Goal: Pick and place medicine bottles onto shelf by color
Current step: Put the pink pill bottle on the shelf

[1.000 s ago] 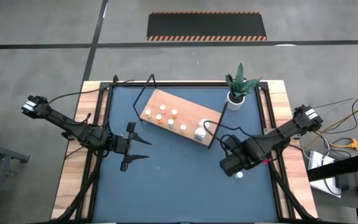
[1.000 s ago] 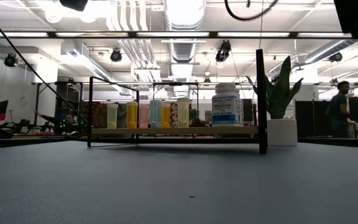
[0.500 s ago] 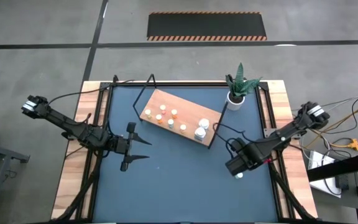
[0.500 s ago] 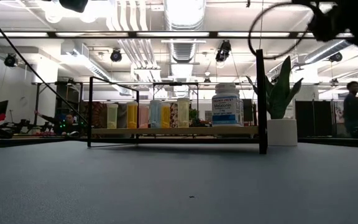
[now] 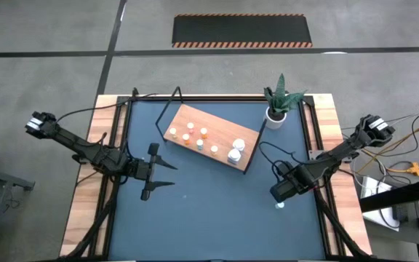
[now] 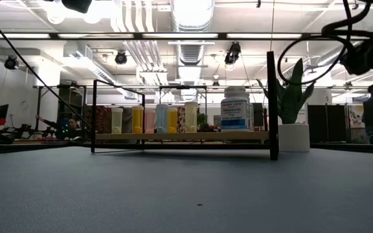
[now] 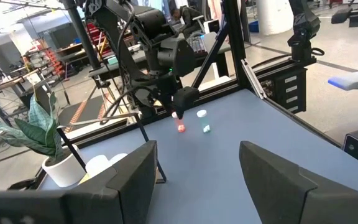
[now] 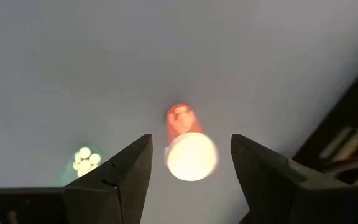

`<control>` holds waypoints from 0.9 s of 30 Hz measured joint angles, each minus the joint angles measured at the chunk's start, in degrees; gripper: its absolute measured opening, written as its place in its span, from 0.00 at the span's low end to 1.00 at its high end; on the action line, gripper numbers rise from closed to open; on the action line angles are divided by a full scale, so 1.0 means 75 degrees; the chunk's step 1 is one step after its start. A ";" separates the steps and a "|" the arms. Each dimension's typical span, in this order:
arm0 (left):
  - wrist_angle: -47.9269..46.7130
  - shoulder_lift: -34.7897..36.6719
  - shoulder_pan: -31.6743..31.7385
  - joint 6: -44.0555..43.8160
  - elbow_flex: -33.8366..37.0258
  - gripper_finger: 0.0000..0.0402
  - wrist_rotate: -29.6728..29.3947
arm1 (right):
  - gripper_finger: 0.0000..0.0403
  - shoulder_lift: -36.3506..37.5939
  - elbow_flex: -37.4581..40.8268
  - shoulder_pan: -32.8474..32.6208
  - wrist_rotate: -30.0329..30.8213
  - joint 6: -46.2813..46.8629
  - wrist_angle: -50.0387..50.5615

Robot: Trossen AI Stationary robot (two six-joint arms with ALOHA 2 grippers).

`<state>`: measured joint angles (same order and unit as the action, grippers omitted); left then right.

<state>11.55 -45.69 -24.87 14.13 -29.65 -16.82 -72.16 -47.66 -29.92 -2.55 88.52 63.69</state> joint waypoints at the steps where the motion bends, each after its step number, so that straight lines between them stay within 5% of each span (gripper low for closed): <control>1: 0.0000 0.0000 0.0001 0.0000 0.0000 0.53 0.0000 | 0.52 0.0005 0.0078 -0.0022 -0.0070 -0.0004 -0.0162; 8: 0.0000 0.0000 0.0001 0.0006 0.0000 0.53 0.0000 | 0.50 -0.0009 0.0263 -0.0124 -0.0133 0.0006 -0.0572; 20: 0.0000 0.0000 0.0001 0.0006 0.0003 0.53 0.0000 | 0.26 0.0005 0.0263 -0.0124 -0.0128 0.0060 -0.0560; 27: 0.0000 0.0000 0.0001 0.0006 0.0003 0.53 0.0000 | 0.30 0.0217 -0.0150 -0.0123 -0.0517 -0.0359 -0.0431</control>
<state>11.55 -45.69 -24.86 14.17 -29.63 -16.82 -70.53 -48.79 -30.84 -6.42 85.82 60.45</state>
